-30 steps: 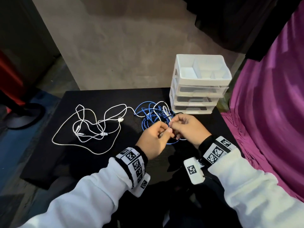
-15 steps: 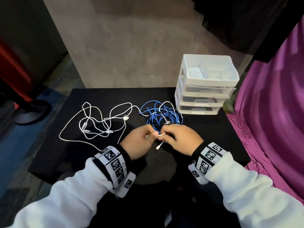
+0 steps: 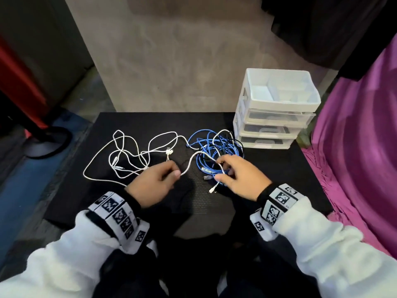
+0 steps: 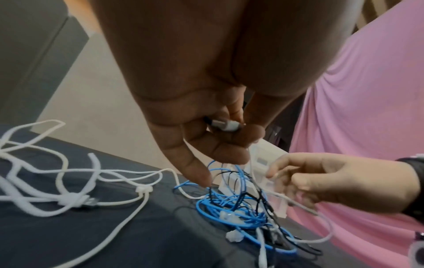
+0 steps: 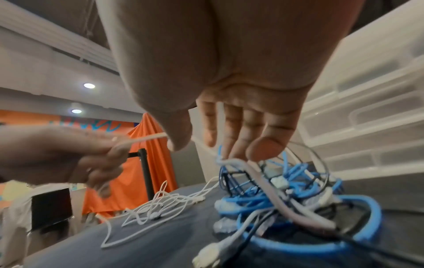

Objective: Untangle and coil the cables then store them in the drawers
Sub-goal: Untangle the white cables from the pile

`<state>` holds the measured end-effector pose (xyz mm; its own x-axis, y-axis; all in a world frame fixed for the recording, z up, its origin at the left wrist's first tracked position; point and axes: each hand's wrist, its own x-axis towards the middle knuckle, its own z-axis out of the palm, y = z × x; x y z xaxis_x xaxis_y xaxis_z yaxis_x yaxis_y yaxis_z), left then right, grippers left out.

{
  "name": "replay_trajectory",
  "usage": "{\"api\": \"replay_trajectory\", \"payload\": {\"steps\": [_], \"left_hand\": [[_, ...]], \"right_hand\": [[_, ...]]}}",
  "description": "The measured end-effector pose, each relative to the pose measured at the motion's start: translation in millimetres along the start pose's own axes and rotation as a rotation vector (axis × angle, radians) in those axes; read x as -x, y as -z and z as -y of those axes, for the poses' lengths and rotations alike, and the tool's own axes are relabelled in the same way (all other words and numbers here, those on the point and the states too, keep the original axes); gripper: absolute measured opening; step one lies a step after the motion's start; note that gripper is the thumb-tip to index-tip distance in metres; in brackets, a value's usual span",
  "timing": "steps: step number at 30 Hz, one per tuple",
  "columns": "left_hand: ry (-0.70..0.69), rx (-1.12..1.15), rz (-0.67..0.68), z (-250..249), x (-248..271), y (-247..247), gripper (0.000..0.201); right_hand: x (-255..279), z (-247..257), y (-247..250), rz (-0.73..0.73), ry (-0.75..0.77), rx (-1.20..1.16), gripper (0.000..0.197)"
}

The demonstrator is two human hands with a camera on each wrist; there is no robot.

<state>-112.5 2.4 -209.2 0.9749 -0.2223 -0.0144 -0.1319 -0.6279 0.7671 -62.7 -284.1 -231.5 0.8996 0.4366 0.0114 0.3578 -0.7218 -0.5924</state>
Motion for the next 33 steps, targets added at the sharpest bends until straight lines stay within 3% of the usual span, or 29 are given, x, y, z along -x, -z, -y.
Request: {"api": "replay_trajectory", "payload": {"steps": [2, 4, 5, 7, 8, 10, 13, 16, 20, 24, 27, 29, 33], "left_hand": [[-0.057, 0.052, 0.049, -12.1, -1.0, -6.3, 0.018], [-0.087, 0.124, 0.100, -18.2, 1.0, -9.2, 0.018], [-0.103, 0.156, 0.119, -17.7, 2.8, -9.6, 0.018], [-0.108, 0.188, 0.144, -12.3, 7.2, -8.8, 0.026], [-0.077, 0.195, 0.148, -8.6, 10.3, -8.3, 0.035], [0.068, 0.207, 0.150, -2.4, 16.3, -8.5, 0.061], [0.226, 0.237, 0.160, -12.2, 18.7, -20.9, 0.082], [0.157, 0.183, 0.083, -37.3, 11.9, -50.4, 0.056], [0.074, -0.026, 0.020, -44.7, 2.6, -67.9, 0.025], [-0.021, 0.042, 0.060, -46.0, 1.9, -38.0, 0.025], [-0.012, 0.344, -0.097, -42.4, 0.5, 4.2, 0.028], [0.034, 0.430, -0.191, -37.0, -0.8, 22.7, 0.028], [0.047, 0.099, -0.157, -21.6, -8.6, 17.9, 0.029]], "right_hand": [[1.6, 3.5, -16.5, -0.004, 0.007, -0.004, 0.064], [2.7, 4.4, -22.4, -0.032, -0.060, -0.056, 0.068], [2.9, 3.0, -22.9, -0.046, -0.108, -0.090, 0.061], [4.5, 0.9, -18.9, -0.061, -0.188, -0.128, 0.021], [5.8, 0.3, -14.9, -0.053, -0.186, -0.142, 0.007], [8.9, 0.6, -10.3, -0.006, -0.139, -0.106, 0.035], [14.4, 15.7, -6.9, 0.128, -0.028, 0.077, 0.035], [17.8, 31.4, -11.3, 0.160, 0.100, 0.254, 0.028], [20.3, 26.9, -13.8, 0.189, 0.135, 0.181, 0.033], [27.3, 0.2, -8.7, 0.151, 0.088, 0.150, 0.043], [25.3, -28.5, 8.1, -0.006, 0.048, 0.155, 0.045], [16.6, -44.4, 20.6, -0.134, 0.031, 0.155, 0.039], [-2.6, -34.7, 44.4, -0.152, 0.026, 0.178, 0.036]]}}
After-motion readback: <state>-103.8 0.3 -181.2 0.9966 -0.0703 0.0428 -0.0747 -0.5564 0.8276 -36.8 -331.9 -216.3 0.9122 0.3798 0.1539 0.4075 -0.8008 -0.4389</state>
